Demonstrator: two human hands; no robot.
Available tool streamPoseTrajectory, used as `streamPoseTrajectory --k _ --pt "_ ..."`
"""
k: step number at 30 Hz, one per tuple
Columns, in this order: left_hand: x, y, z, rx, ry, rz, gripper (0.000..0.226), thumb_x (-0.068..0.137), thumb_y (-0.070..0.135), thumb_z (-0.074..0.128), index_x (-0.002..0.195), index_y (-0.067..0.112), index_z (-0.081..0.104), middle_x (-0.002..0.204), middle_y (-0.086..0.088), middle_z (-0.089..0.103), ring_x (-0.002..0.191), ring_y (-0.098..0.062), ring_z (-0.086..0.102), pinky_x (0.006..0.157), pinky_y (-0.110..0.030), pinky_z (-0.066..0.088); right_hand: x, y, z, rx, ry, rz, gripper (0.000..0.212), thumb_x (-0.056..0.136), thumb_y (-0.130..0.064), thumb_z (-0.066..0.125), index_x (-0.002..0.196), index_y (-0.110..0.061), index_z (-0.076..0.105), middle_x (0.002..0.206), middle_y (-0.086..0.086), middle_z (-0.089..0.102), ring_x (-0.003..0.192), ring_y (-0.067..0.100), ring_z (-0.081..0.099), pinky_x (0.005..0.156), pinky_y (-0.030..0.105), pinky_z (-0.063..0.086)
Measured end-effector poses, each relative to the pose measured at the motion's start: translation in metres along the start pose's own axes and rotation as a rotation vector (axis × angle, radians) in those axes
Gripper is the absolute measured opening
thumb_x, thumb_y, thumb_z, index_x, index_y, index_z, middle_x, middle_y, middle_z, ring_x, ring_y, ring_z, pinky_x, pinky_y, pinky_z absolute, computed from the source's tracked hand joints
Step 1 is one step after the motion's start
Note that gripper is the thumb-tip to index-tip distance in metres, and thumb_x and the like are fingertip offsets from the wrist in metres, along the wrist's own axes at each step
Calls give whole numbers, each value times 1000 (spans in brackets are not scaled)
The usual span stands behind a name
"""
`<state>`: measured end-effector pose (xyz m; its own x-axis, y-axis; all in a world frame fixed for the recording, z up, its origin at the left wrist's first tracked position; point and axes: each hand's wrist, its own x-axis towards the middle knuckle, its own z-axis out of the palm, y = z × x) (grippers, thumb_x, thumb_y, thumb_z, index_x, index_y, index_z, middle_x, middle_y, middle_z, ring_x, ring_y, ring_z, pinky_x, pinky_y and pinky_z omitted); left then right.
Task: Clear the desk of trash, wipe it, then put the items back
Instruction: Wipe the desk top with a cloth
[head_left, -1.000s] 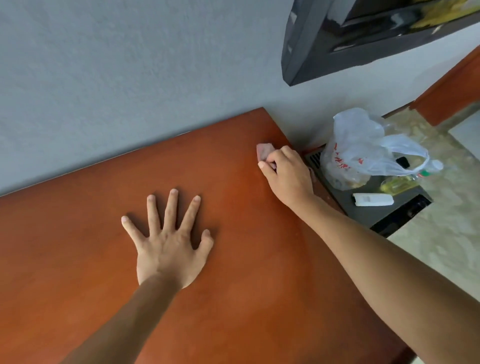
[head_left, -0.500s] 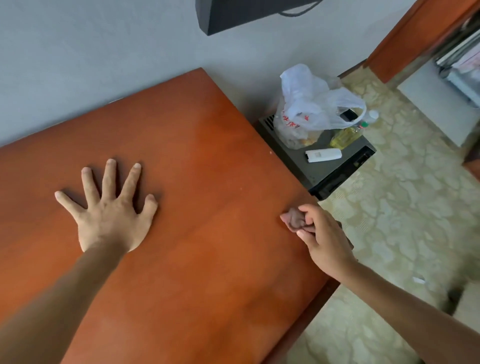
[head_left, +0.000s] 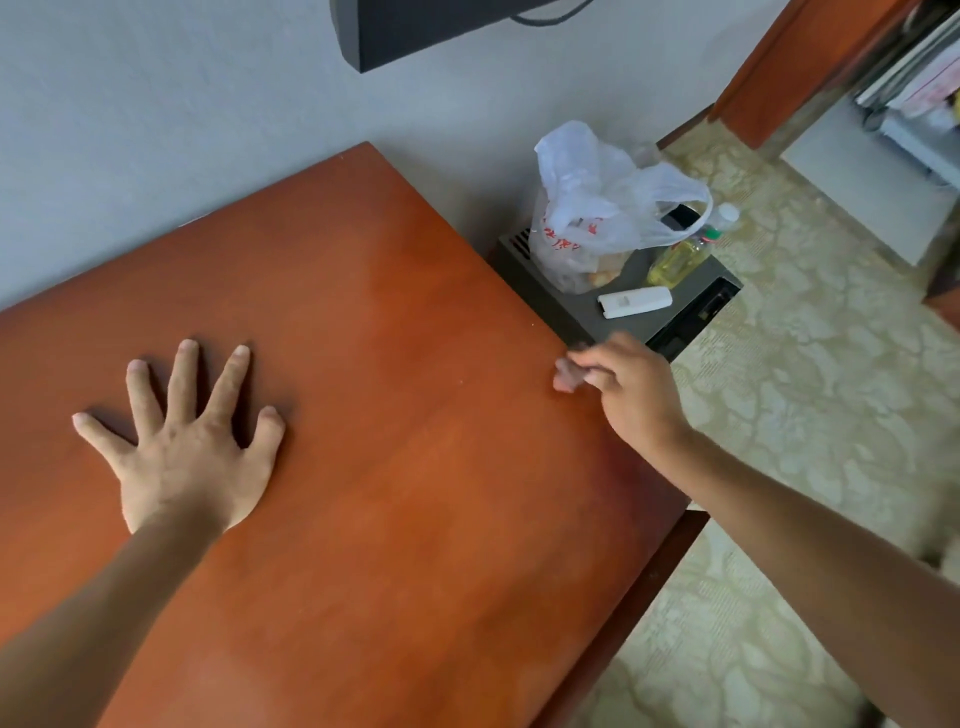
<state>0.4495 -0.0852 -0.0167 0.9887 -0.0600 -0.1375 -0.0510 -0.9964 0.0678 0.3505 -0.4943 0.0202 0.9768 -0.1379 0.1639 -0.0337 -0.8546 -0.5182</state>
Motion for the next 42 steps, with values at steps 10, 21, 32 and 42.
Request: streamPoseTrajectory --k 10,21,32,42 --pt "0 -3 2 6 -9 -8 68 96 71 18 160 50 8 171 5 6 157 -31 -7 115 -78 -1 12 -7 6 -123 -18 -75 15 92 -4 74 103 -13 79 94 -20 73 81 12 74 68 39 61" --pt "2 -7 10 -57 12 3 68 95 72 21 158 51 5 170 8 7 156 -28 -5 111 -81 18 -46 13 -49 -63 -186 -83 17 94 -12 69 104 -1 78 98 -5 75 89 7 74 85 32 62" --pt "3 -9 7 -71 5 10 68 94 71 23 157 51 7 170 7 7 157 -31 -6 111 -81 16 -2 -23 -2 -289 -44 88 26 100 -17 63 124 -14 73 107 2 65 89 22 67 79 41 57" --pt "-1 -7 3 -63 13 45 67 95 69 23 158 47 16 170 5 10 156 -32 -3 113 -81 4 -39 -113 66 -74 -201 -110 49 108 -52 33 120 -25 71 96 -19 50 65 8 59 58 23 49"
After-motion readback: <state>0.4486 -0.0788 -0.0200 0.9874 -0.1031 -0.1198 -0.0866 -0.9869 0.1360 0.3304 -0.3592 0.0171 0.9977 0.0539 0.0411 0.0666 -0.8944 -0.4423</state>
